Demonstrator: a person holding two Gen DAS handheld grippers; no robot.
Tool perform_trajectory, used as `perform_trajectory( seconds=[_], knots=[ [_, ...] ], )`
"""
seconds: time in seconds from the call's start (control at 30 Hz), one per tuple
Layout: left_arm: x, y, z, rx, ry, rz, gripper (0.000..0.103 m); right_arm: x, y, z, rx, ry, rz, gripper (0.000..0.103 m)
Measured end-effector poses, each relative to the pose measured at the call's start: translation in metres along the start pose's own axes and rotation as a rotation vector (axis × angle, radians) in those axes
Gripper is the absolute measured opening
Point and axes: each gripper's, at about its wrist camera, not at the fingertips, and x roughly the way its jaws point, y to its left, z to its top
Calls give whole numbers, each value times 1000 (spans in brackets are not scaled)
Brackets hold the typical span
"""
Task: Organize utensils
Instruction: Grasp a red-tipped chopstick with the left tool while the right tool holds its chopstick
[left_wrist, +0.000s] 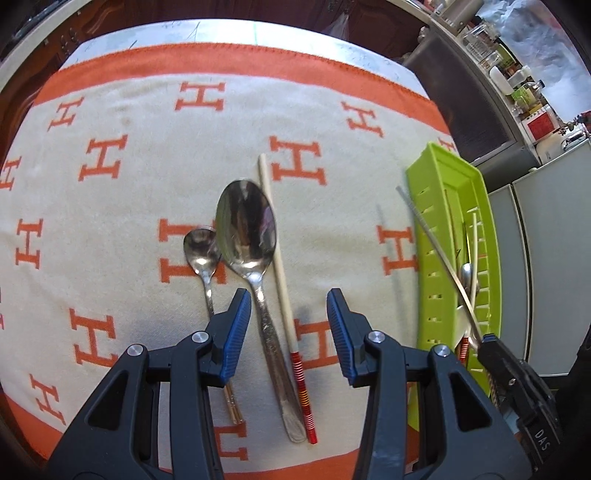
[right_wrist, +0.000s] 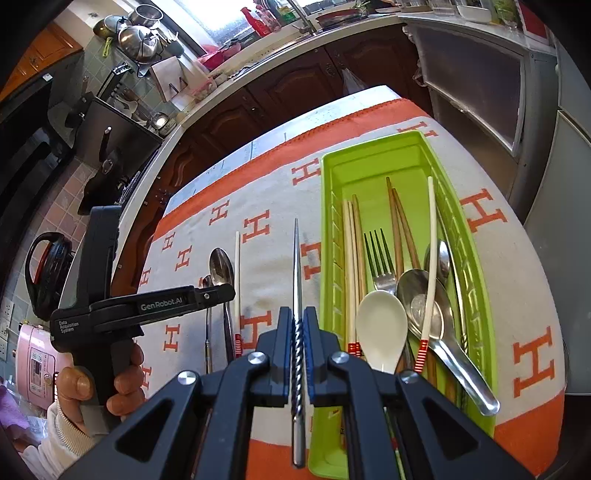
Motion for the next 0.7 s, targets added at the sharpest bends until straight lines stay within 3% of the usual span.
perform_trajectory(
  seconds=[0.13, 0.4, 0.6, 0.67, 0.7],
  knots=[
    [7, -7, 3, 6, 23, -3, 21, -5, -4, -1, -4, -11, -8, 6],
    [24, -13, 1, 6, 59, 44, 20, -11, -5, -4, -26, -30, -26, 6],
    [33, -20, -2, 41, 58, 97, 20, -29, -3, -3, -49, -98, 2, 5],
    [35, -24, -3, 58, 42, 122, 5, -36, -2, -1, -52, -127, -1, 5],
    [36, -26, -4, 65, 36, 128, 4, -41, -2, 0, -55, -147, -10, 5]
  ],
)
